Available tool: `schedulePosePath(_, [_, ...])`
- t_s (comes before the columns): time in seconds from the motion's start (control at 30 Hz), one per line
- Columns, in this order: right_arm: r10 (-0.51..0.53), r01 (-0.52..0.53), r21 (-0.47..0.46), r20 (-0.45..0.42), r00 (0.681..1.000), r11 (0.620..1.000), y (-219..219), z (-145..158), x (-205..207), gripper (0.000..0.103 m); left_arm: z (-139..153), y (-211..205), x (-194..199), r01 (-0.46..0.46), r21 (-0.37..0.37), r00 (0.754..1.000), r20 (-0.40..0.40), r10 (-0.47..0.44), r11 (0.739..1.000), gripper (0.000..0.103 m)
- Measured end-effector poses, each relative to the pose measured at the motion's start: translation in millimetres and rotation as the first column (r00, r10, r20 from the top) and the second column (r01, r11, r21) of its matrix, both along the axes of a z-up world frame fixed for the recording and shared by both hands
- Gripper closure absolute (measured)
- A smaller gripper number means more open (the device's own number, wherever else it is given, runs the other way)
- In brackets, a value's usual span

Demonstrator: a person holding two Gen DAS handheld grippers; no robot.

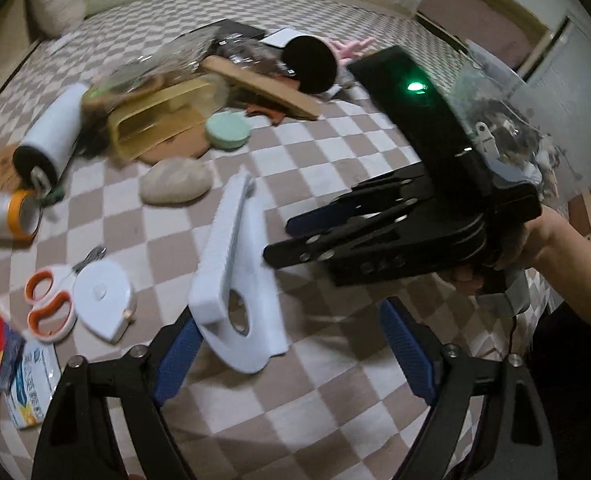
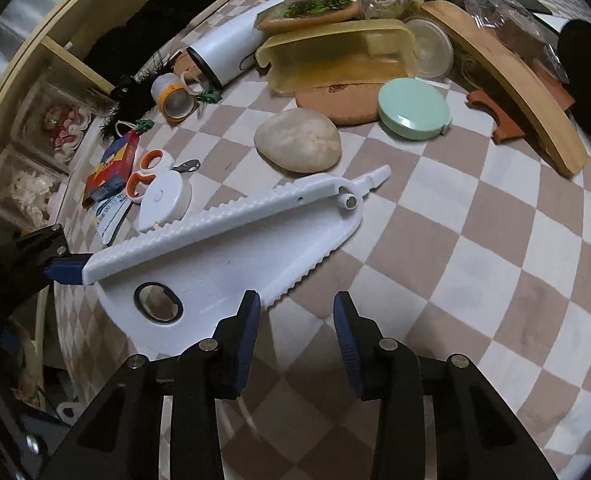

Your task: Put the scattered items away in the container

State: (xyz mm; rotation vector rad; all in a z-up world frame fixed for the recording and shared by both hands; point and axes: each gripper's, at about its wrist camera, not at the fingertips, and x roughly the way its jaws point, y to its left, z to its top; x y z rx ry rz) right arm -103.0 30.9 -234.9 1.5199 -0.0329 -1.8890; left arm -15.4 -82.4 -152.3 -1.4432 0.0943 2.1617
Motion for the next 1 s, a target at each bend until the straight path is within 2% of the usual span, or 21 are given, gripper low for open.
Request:
schedulePosePath(0.13, [-0.009,0.009,-0.007,0.011,1.000,1.000,5.7,-0.1,-0.4,0.064,1.7,9.0,-3.2,0.008,-0.026,1.000,-0.016,-0.009,1.000,0.026])
schedulePosePath(0.27, [-0.064,0.067,-0.043,0.068,0.996,0.997,20.3,2.4,-11.1,0.064,-5.9,13.5,-11.2,-0.002,-0.067,1.000,-0.012,0.002,0.998,0.042])
schedulePosePath(0.37, [-0.138,0.144,-0.073,0.082,0.987,0.987,42.2,9.4,-26.3,0.064,-11.0,16.1,-14.8,-0.009,-0.098,1.000,-0.008,0.008,0.995,0.043])
schedulePosePath(0.4, [-0.168,0.175,-0.083,0.078,0.983,0.981,50.7,12.4,-32.1,0.064,-12.7,16.9,-16.0,-0.011,-0.108,1.000,-0.007,0.011,0.994,0.044])
schedulePosePath(0.53, [-0.316,0.319,-0.118,0.042,0.948,0.941,87.1,23.7,-56.8,0.064,-18.2,18.2,-20.6,-0.023,-0.143,1.000,-0.003,0.023,0.990,0.065])
schedulePosePath(0.67, [-0.409,0.409,-0.122,0.028,0.912,0.904,108.2,24.2,-73.6,0.064,-23.0,19.8,-23.4,-0.026,-0.167,1.000,0.000,0.026,0.986,0.078])
schedulePosePath(0.73, [-0.429,0.428,-0.120,0.017,0.903,0.896,110.4,22.0,-78.7,0.052,-24.9,20.3,-24.4,-0.029,-0.173,1.000,0.001,0.030,0.985,0.079])
schedulePosePath(0.77, [-0.432,0.430,-0.117,0.011,0.902,0.895,108.2,21.1,-80.0,0.036,-25.8,19.8,-25.2,-0.033,-0.177,0.999,0.001,0.034,0.984,0.081])
schedulePosePath(0.8, [-0.428,0.425,-0.112,0.000,0.904,0.898,104.1,20.1,-81.1,0.034,-26.5,19.5,-26.1,-0.036,-0.179,0.999,0.002,0.037,0.983,0.082])
schedulePosePath(0.87, [-0.403,0.398,-0.097,-0.038,0.915,0.912,90.8,17.7,-82.1,0.034,-26.7,18.7,-27.5,-0.039,-0.181,0.999,0.003,0.040,0.983,0.091])
schedulePosePath(1.0, [-0.338,0.334,-0.048,-0.124,0.933,0.941,64.0,11.6,-83.0,0.034,-28.8,12.6,-32.9,-0.083,-0.174,0.996,0.023,0.088,0.981,0.095])
